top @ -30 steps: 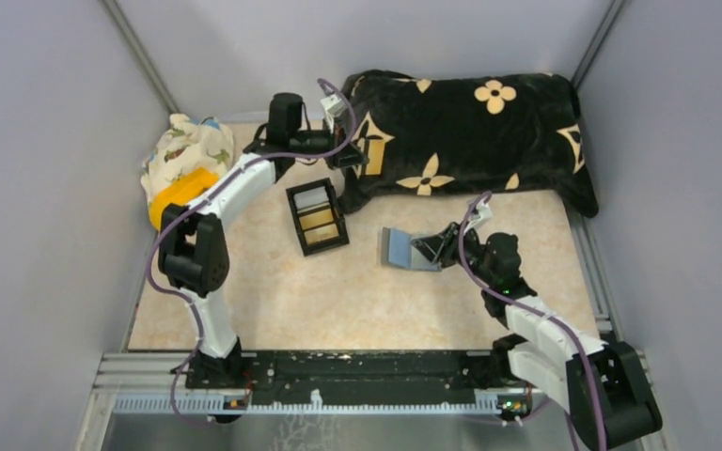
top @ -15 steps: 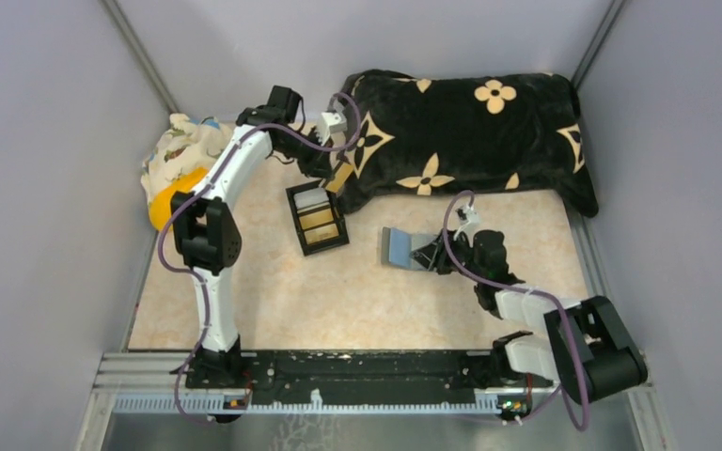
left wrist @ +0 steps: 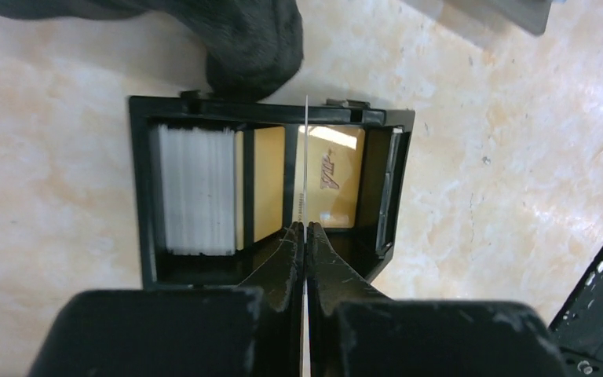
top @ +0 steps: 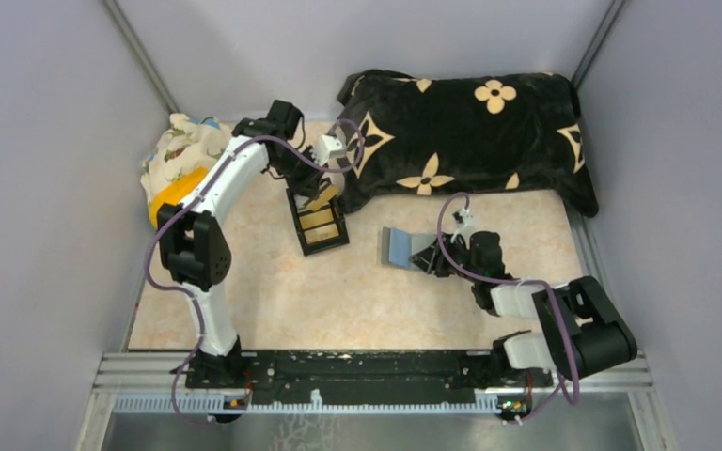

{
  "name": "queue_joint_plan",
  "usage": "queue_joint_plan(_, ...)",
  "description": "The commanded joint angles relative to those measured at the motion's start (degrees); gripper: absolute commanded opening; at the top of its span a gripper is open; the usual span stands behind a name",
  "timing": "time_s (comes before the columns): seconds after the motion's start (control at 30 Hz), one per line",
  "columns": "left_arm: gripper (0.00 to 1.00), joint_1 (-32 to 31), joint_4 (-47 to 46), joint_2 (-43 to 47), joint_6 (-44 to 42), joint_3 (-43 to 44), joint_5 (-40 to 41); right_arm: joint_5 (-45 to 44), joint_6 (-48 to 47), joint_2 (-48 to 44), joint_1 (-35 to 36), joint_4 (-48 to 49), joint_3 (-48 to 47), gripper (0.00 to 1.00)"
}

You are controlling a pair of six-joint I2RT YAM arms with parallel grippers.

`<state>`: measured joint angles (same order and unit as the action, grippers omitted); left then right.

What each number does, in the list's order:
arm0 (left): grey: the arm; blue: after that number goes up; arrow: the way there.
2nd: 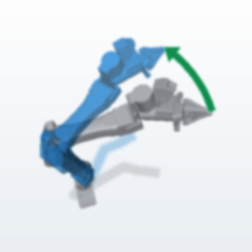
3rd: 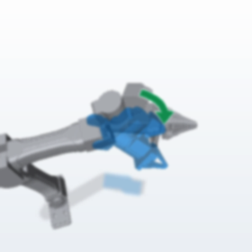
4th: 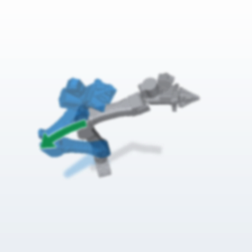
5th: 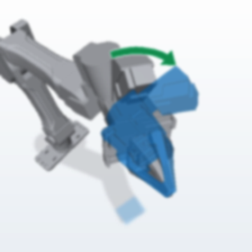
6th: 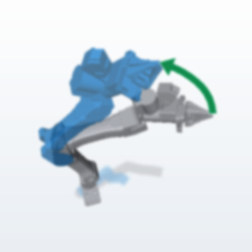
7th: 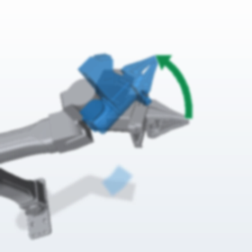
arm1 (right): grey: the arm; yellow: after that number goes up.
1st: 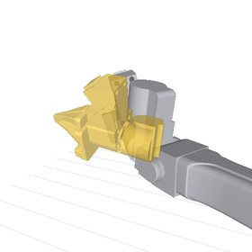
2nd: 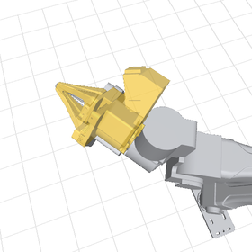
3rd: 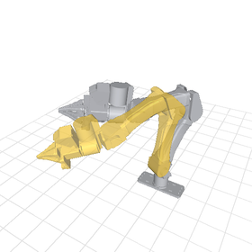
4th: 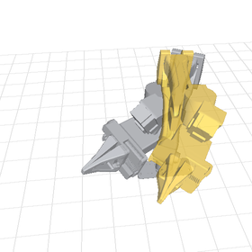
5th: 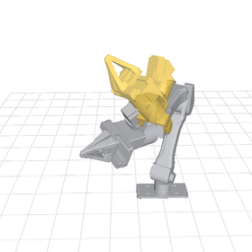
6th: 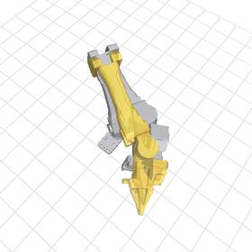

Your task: Take the credit cards out of the card holder

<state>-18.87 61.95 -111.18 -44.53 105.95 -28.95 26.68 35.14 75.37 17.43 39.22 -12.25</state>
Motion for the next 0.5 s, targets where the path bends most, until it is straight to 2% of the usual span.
queue_joint_plan(0.0,0.0,-1.85,0.48,0.62,-3.26,-3.36,4.77,0.22,-0.33,-0.12,-0.21,3.91,0.61,0.34)
queue_joint_plan(0.47,0.0,-2.5,0.06,-5.43,-4.21,-6.24,12.08,0.54,-0.07,2.15,-0.21,5.02,0.75,0.33)
